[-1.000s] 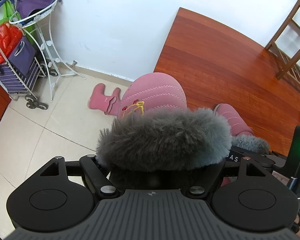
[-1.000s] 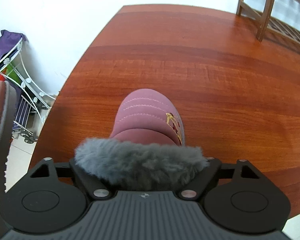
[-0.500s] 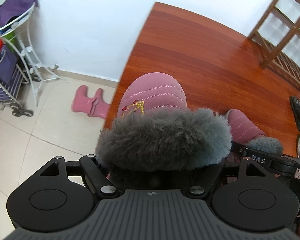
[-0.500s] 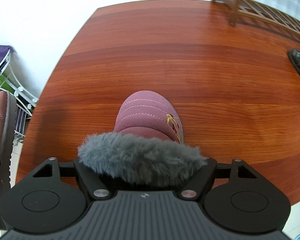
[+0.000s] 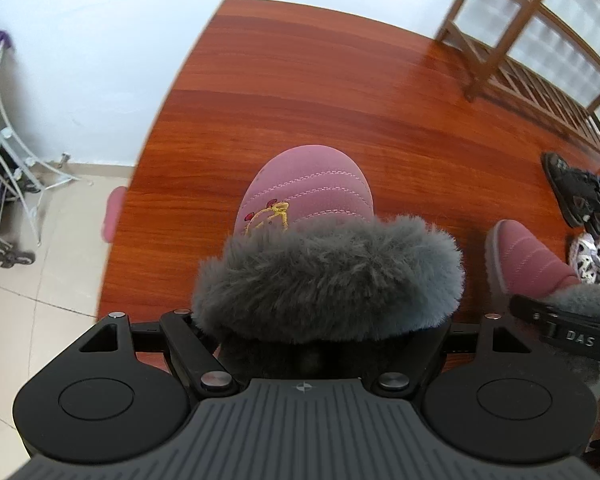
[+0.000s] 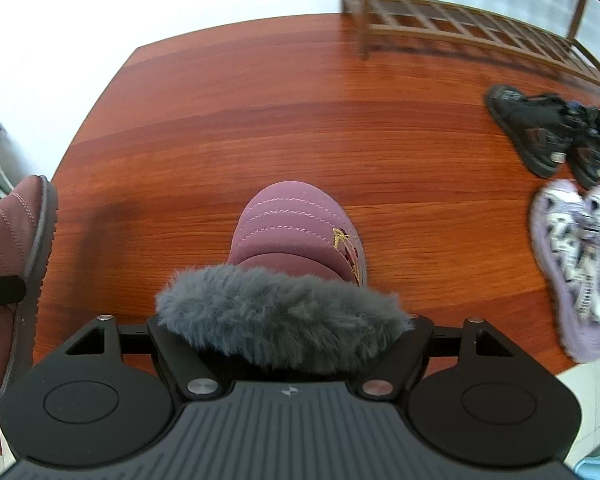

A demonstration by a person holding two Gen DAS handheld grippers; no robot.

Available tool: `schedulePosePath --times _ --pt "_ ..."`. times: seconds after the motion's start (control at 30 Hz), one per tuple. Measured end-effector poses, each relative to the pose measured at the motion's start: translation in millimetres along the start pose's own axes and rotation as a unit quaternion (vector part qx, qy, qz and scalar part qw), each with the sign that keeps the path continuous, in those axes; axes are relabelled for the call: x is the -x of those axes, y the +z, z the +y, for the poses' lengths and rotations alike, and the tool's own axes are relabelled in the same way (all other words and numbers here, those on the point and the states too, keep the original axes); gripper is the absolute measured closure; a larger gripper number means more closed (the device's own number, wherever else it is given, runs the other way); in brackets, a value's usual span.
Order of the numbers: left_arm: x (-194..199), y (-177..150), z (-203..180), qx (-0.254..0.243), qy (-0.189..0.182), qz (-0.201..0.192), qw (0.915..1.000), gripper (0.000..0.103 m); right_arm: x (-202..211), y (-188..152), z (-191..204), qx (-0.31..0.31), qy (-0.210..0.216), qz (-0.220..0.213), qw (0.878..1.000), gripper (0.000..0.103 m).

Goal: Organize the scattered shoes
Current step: 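Carry both pink slippers toward the shoe rack with both tools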

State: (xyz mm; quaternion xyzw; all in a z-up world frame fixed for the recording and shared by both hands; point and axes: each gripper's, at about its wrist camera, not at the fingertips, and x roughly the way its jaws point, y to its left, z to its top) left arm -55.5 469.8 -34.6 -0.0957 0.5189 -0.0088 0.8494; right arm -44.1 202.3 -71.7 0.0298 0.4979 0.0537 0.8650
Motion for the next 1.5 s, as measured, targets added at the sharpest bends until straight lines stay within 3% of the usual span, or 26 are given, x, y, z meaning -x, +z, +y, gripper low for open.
schedulePosePath --times 0.23,0.5,0.83,1.13,1.5 --pt "-6.8 7.3 -64.3 -0.023 -0.010 -0.001 0.9997 0.026 23.0 5.0 -75.0 -0.032 -0.003 -0.006 0.999 0.024" --pt "-20.4 17.0 -143.1 -0.018 -0.015 -0.017 0.9996 0.026 54.8 21.4 -146.5 -0.028 0.001 -0.030 0.999 0.024" --pt "-60.6 46.1 -243.6 -0.018 -0.004 -0.028 0.9995 0.026 86.2 29.0 -247.6 -0.035 0.011 -0.050 0.998 0.025" --pt "-88.9 90.9 -310.5 -0.049 0.007 -0.038 0.9980 0.026 113.8 20.2 -299.0 -0.063 0.035 -0.073 0.995 0.027" --pt "-145.6 163.1 -373.4 -0.079 0.007 -0.044 0.9959 0.026 137.0 21.3 -344.0 -0.134 -0.012 -0.105 0.985 0.027"
